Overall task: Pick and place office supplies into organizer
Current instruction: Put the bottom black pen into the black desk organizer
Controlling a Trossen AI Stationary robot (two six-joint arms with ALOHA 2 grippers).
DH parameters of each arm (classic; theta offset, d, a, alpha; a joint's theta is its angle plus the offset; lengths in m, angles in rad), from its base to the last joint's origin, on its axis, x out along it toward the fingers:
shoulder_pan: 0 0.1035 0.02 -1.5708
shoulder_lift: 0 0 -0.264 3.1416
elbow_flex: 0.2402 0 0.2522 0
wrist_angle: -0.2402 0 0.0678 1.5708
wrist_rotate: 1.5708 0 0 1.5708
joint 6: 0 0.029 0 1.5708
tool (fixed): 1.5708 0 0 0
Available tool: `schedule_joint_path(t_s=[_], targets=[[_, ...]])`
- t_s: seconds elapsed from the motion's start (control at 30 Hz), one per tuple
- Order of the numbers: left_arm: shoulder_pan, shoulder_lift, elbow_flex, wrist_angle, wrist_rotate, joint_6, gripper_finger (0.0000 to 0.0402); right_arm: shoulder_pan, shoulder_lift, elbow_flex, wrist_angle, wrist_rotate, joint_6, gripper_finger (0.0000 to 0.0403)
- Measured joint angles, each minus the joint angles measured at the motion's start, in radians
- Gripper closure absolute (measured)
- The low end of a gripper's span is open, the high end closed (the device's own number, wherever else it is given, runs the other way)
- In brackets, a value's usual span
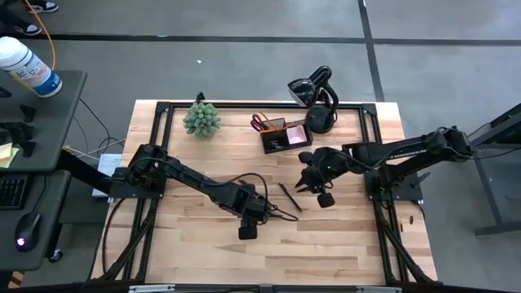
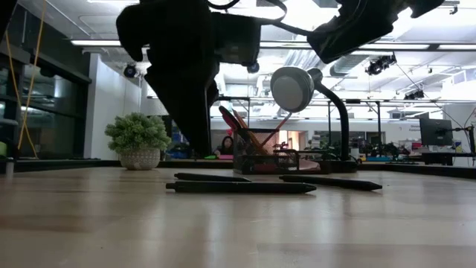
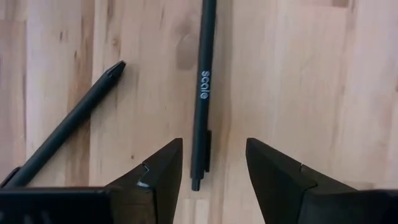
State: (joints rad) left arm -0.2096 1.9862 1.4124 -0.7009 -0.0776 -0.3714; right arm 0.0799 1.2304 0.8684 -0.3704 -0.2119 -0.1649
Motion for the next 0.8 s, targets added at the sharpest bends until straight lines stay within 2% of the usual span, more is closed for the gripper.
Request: schedule_joint_path(t_s=[0.33,0.43,0.63,0.8], targets=[[-0.003,0.061,0.000,0.021,0.084,-0.026,0.0245,0.000,-0.002,0.000,0.001,0.004,0.011,0.0336],[-0.003,0.072,0.001,0.014,0.104,-0.031,0.0274,0.000,-0.002,0.000,0.001,0.004,0.016,0.0336],[0.000,0.076,0.000,-0.022,0.077,-0.044,0.0344,0.000,-0.002,-0.001,0.003,0.005,0.026,0.0336],[0.000,0.076,0.000,-0.029,0.077,-0.050,0.0379,0.000,-0.002,-0.001,0.004,0.030,0.026,0.0336]])
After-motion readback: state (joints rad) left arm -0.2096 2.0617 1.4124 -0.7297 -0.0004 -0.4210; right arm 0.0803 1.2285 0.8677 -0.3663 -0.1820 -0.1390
